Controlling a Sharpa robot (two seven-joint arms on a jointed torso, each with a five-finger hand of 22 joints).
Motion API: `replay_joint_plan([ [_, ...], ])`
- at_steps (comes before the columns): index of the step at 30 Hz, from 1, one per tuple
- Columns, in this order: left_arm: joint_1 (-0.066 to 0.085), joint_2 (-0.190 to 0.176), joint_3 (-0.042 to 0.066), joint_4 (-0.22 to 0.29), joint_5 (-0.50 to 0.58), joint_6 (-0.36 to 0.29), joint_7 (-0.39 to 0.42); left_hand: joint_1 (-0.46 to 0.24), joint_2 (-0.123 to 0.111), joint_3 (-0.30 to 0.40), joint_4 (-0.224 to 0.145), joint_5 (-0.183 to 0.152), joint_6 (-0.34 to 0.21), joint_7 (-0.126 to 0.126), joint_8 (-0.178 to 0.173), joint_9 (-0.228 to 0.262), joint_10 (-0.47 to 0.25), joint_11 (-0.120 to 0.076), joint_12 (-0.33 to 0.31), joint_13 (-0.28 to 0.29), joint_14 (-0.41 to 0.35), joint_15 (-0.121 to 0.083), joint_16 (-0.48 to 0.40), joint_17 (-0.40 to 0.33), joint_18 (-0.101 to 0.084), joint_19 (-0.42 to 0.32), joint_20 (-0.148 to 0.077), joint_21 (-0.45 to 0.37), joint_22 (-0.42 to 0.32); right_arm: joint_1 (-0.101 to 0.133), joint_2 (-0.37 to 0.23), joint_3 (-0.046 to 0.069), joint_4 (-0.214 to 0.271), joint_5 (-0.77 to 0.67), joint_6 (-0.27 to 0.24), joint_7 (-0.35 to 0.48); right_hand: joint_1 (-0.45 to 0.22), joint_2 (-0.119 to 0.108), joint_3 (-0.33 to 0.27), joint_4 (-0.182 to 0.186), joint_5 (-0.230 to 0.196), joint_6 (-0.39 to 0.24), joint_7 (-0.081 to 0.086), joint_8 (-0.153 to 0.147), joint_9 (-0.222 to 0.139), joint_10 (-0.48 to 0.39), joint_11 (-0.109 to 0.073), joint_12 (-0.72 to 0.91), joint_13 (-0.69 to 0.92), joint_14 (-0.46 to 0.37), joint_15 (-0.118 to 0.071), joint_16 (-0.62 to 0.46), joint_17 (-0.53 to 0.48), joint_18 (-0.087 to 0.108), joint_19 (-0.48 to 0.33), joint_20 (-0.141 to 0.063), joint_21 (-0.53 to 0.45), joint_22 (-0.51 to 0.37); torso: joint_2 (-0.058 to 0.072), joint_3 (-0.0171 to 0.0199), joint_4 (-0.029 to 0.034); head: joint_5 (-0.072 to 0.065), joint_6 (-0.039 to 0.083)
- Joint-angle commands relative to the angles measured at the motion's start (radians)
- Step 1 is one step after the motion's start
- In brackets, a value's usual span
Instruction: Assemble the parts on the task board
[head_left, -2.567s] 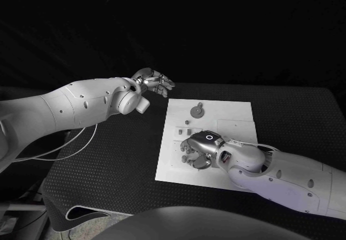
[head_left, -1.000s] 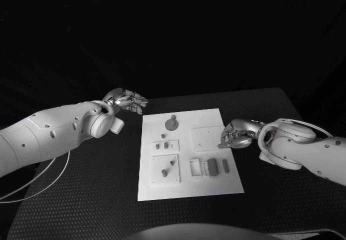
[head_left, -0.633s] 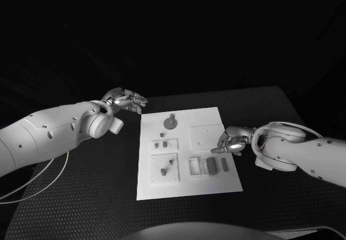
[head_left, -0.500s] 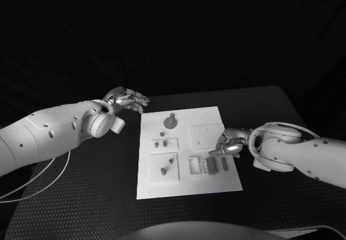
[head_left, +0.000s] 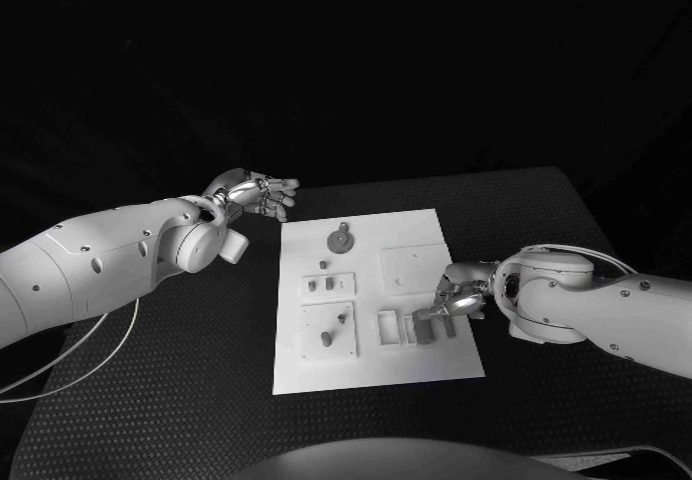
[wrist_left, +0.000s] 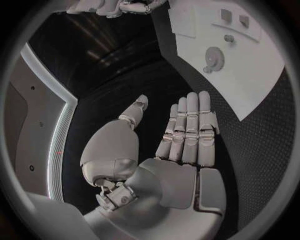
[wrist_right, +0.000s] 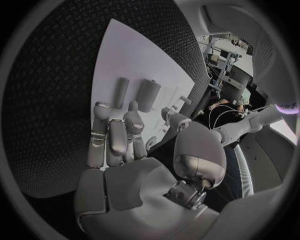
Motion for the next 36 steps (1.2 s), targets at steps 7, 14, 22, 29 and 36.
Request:
replay_joint_plan([
  [7, 0.001, 0.001, 0.001, 0.012, 0.020, 0.021, 0.037, -0.016, 0.009, -0.013, -0.008, -0.006, -0.010, -0.001, -0.004, -0.001, -0.011, 0.000, -0.006, -0.001, -0.009, 0.001, -0.008, 0.003, 0.022, -0.014, 0.001, -0.004, -0.005, -0.011, 0.020, -0.008, -0.001, -0.025, 0.041, -0.023, -0.005, -0.006, 0.001, 0.009, -0.004, 0.020, 0.009, -0.007, 0.000, -0.007, -0.009, 0.003, 0.012, 0.010, -0.006, 0.006, 0.001, 0.014, -0.001, -0.005, 0.006, 0.022, -0.001, -0.0002, 0.0008, 0.007, -0.004],
  [14, 0.001, 0.003, 0.001, 0.011, 0.020, 0.021, 0.037, -0.020, 0.011, -0.015, -0.010, -0.006, -0.010, -0.001, -0.004, -0.001, -0.011, 0.000, -0.007, -0.001, -0.011, 0.002, -0.010, 0.004, 0.022, -0.015, 0.002, -0.004, -0.006, -0.026, 0.041, -0.010, -0.017, -0.023, 0.035, -0.030, -0.005, -0.005, 0.002, 0.010, -0.004, 0.020, 0.009, -0.008, 0.000, -0.009, -0.009, 0.000, 0.010, 0.009, -0.006, 0.006, 0.000, 0.014, -0.002, -0.005, 0.007, 0.022, -0.001, 0.0000, 0.0005, 0.012, -0.010],
  [22, 0.001, 0.002, 0.001, 0.012, 0.020, 0.022, 0.038, -0.022, 0.012, -0.016, -0.011, -0.006, -0.011, -0.001, -0.004, -0.001, -0.012, 0.000, -0.007, -0.001, -0.012, 0.003, -0.011, 0.005, 0.022, -0.016, 0.002, -0.004, -0.006, -0.046, 0.060, -0.011, -0.030, -0.034, 0.027, -0.041, 0.003, 0.007, 0.005, 0.002, -0.005, 0.020, 0.010, -0.013, -0.001, -0.014, -0.009, -0.008, 0.004, 0.005, -0.006, 0.005, -0.006, 0.014, -0.005, -0.006, 0.011, 0.022, -0.001, 0.0010, -0.0007, 0.016, -0.014],
  [29, 0.001, 0.003, 0.001, 0.012, 0.021, 0.029, 0.041, -0.033, 0.011, -0.021, -0.011, -0.006, -0.011, -0.001, -0.004, -0.001, -0.012, 0.001, -0.007, -0.001, -0.014, 0.004, -0.013, 0.006, 0.022, -0.020, 0.004, -0.004, -0.008, -0.057, 0.077, -0.011, -0.047, -0.035, 0.016, -0.052, 0.043, 0.094, -0.037, -0.153, -0.005, 0.025, 0.014, -0.030, 0.000, -0.026, -0.006, -0.021, -0.014, -0.003, -0.002, 0.004, -0.014, 0.014, -0.022, 0.000, 0.022, 0.020, -0.001, 0.0019, -0.0012, 0.017, -0.015],
  [36, 0.001, 0.003, 0.001, 0.012, 0.021, 0.030, 0.040, -0.036, 0.012, -0.022, -0.011, -0.006, -0.011, -0.001, -0.005, -0.001, -0.013, 0.001, -0.008, -0.001, -0.016, 0.005, -0.015, 0.006, 0.023, -0.021, 0.004, -0.004, -0.009, -0.058, 0.074, -0.011, -0.044, -0.041, -0.009, -0.049, 0.078, 0.218, -0.021, -0.310, -0.003, 0.038, 0.015, -0.043, -0.001, -0.022, -0.006, -0.010, -0.022, -0.001, 0.000, 0.006, -0.017, 0.014, -0.021, 0.004, 0.027, 0.019, 0.000, 0.0020, -0.0010, 0.018, -0.017],
])
